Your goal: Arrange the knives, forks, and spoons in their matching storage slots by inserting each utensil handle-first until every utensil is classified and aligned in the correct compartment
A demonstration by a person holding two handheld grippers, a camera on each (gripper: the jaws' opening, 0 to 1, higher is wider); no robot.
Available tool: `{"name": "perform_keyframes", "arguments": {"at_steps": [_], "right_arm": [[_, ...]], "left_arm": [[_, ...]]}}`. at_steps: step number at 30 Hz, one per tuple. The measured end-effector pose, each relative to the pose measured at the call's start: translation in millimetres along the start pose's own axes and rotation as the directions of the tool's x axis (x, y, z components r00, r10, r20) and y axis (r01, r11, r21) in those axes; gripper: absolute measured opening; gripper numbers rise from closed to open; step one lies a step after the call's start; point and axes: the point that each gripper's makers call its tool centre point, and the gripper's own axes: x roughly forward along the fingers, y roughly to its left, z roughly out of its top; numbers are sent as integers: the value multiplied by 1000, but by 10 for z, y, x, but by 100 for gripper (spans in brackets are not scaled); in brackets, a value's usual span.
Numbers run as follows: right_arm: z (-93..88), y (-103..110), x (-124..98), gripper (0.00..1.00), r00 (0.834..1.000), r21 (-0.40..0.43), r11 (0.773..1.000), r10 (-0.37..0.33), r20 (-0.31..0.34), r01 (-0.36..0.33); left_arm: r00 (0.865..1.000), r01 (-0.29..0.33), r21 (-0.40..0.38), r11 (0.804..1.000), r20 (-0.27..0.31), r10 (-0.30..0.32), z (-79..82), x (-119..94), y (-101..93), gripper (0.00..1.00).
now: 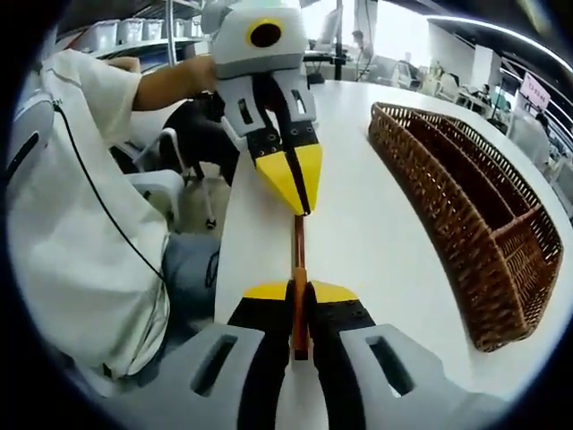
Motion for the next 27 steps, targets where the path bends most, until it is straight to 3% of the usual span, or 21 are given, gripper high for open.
{"name": "perform_keyframes", "arguments": {"at_steps": [8,12,18,23,27], "right_arm": [[2,0,8,6,1000,9,1000,-13,-11,13],[1,-2,11,6,1000,19,999,-26,-13,26],[-9,-32,5,6,998,24,998,-53,-24,54],[-37,-60,-51,6,996,45,995,-86,-31,88],[-60,-59,-83,6,994,64,993,-102,-28,103]], "left_arm": [[999,-33,-35,999,3,33,-48,-39,-13,21],[999,-42,-43,998,17,43,-71,-51,-37,23],[997,-72,-29,997,30,72,-93,-68,-10,34],[991,-119,-62,991,56,122,-95,-98,80,51],[978,-178,-75,981,99,185,-85,-134,131,66]]}}
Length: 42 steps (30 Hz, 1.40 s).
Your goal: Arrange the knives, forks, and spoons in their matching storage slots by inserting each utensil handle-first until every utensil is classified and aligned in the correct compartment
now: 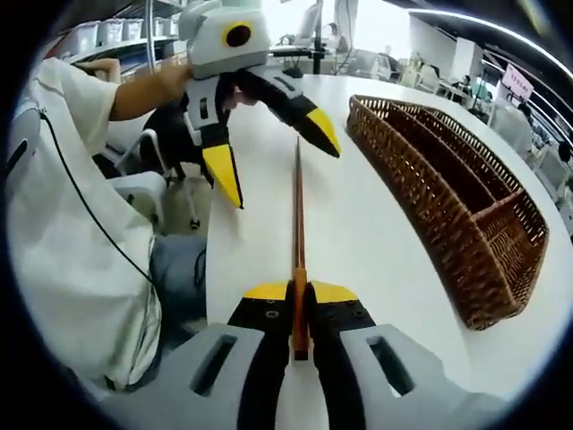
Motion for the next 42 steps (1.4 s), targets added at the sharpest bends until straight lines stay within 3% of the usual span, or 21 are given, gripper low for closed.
{"name": "perform_keyframes", "arguments": {"at_steps": [3,10,11,12,16,20,23,27,29,31,35,36,37,42], "right_arm": [[0,-3,-19,6,1000,34,999,-3,15,2],[19,-10,-40,6,999,80,997,-11,36,8],[26,-18,-56,6,999,90,996,-27,40,24],[33,-25,-73,6,998,100,994,-43,44,39],[60,-52,-153,6,995,150,988,-56,81,43],[64,-51,-215,6,992,185,981,-82,96,64],[49,-154,-269,6,987,201,973,-136,91,115],[86,-218,-356,6,980,274,954,-162,119,125],[110,-218,-418,6,973,301,943,-188,132,141],[121,-189,-458,6,971,308,940,-196,139,146],[160,-407,-575,6,946,408,886,-294,133,219],[161,-423,-586,6,945,410,883,-302,128,227],[211,-549,-628,6,930,421,871,-339,144,252],[328,-873,-791,6,901,500,820,-405,159,280]], "left_arm": [[994,-92,-23,996,55,93,33,-54,131,74],[973,-183,-150,971,114,201,15,-153,338,98],[970,-180,-192,965,130,207,8,-175,355,98],[958,-181,-274,945,170,233,-3,-236,411,98],[942,-256,-271,928,145,302,-112,-302,557,99],[931,-249,-328,911,179,319,-115,-323,584,99],[927,-261,-303,916,186,326,-122,-310,571,99],[930,-267,-292,918,171,325,-179,-272,584,99],[922,-279,-305,911,180,342,-181,-280,608,99],[919,-302,-264,916,177,353,-175,-276,614,99],[920,-318,-201,927,171,353,-140,-256,565,99],[919,-317,-201,927,174,353,-138,-259,558,99],[920,-314,-201,928,175,350,-139,-253,546,99],[918,-342,-147,928,156,363,-177,-260,544,97]]}}
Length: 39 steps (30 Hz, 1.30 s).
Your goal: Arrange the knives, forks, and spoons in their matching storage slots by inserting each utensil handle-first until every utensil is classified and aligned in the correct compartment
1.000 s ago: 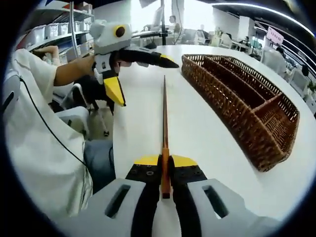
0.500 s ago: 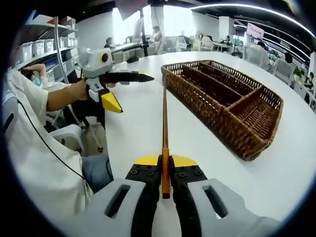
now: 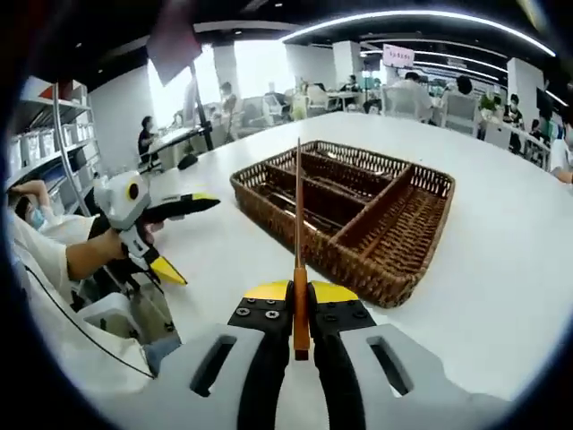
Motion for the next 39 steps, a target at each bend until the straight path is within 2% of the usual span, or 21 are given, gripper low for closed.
{"name": "perform_keyframes", "arguments": {"at_steps": [3,5,7,10,13,16,19,21,22,25,27,29,34,39], "right_arm": [[217,-105,34,6,998,31,999,-18,63,16],[296,-178,67,6,996,53,998,-49,79,45],[358,-212,109,6,994,97,994,-55,99,45],[411,-304,171,6,991,155,986,-81,104,64],[443,-446,234,6,985,212,970,-142,96,119],[429,-648,293,6,969,242,945,-241,61,220],[429,-677,383,6,969,284,933,-242,45,220],[357,-745,412,6,959,297,915,-283,-3,272],[333,-778,460,6,954,277,915,-300,-20,294],[270,-815,559,6,951,328,895,-304,-49,303],[222,-813,631,6,952,322,897,-299,-65,303],[167,-793,624,6,944,314,890,-317,-94,330],[200,-864,621,6,938,325,881,-331,-98,345],[147,-883,619,6,929,318,872,-351,-122,371]], "left_arm": [[1000,-14,2,1000,25,14,36,-37,36,96],[1000,-8,-40,999,22,9,23,-37,60,97],[1000,-12,-40,999,22,13,16,-59,31,98],[1000,-5,-28,1000,22,5,26,-85,1,98],[999,-1,-17,1000,32,2,61,-115,-13,98],[999,-14,-7,1000,31,14,59,-142,16,99],[1000,-10,-14,1000,26,10,32,-180,18,99],[1000,-13,-8,1000,20,13,8,-208,28,99],[1000,-17,-5,1000,17,17,-7,-227,42,99],[1000,-15,-17,1000,10,15,-54,-260,41,99],[1000,-10,-22,1000,8,10,-83,-285,19,99],[1000,-9,-19,1000,4,9,-99,-301,13,99],[1000,-6,-32,999,2,6,-109,-332,3,98],[1000,-14,-11,1000,-17,13,-158,-315,24,99]]}}
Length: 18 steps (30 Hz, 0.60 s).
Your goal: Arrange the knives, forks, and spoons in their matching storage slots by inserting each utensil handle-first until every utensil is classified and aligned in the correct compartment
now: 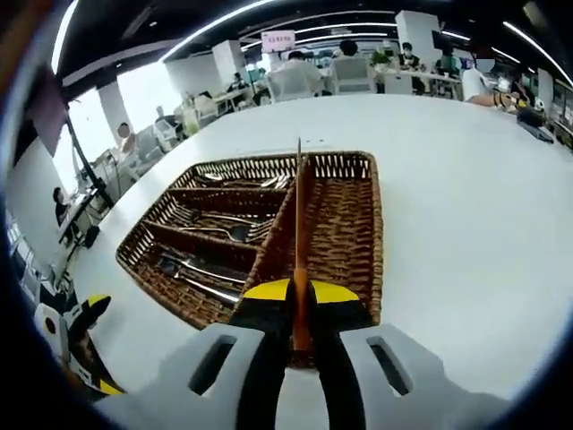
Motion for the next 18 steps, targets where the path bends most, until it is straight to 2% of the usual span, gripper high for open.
{"name": "perform_keyframes", "arguments": {"at_steps": [6,16,18], "right_arm": [[-23,-88,114,6,999,8,1000,-19,-27,19],[-184,-125,174,6,996,59,997,-52,-66,56],[-204,-124,189,6,994,72,995,-63,-89,70]], "left_arm": [[1000,1,-11,1000,1,-1,-4,-8,17,98],[1000,3,-1,1000,-19,-3,-81,-2,28,97],[1000,2,5,1000,-24,-2,-87,-6,39,96]]}}
